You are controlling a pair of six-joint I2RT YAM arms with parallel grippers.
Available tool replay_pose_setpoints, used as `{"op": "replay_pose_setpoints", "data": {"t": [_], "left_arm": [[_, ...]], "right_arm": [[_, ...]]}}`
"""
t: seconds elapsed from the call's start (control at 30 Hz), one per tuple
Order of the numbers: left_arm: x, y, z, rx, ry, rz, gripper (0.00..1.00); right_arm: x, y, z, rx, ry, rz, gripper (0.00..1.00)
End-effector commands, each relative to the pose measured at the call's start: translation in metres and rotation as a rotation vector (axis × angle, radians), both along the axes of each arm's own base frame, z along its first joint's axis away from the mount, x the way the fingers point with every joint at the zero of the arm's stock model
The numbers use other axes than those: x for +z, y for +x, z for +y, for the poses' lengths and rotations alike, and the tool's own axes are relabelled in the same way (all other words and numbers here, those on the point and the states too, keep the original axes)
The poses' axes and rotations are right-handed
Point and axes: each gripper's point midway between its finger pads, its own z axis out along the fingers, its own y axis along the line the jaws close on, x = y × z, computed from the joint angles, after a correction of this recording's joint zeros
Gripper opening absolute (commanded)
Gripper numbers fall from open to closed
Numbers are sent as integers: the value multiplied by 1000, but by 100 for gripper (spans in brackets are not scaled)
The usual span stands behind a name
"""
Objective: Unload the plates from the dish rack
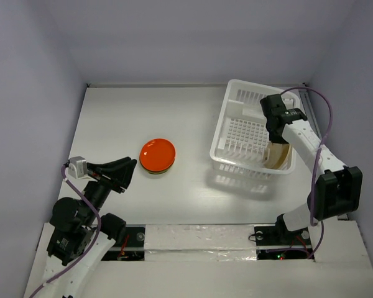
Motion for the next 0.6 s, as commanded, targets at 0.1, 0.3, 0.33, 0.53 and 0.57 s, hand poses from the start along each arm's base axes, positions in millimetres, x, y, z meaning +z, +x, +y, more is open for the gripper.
{"op": "replay_pose_setpoints", "data": {"t": [0.1,0.3,0.33,0.53,0.57], "left_arm": [[6,2,-1,1,-17,-17,30],[3,7,-2,10,-7,-1,30],[3,8,-2,13,-6,2,30],[1,11,1,32,-8,13,30],[0,12,1,34,-8,13,30]], "right_arm": [[-1,17,1,9,-10,-24,26],[7,40,6,27,-25,-94,8],[12,44,12,48,-41,-108,4],[33,67,27,170,-221,-129,0],[35,71,35,196,-234,-145,0]]}}
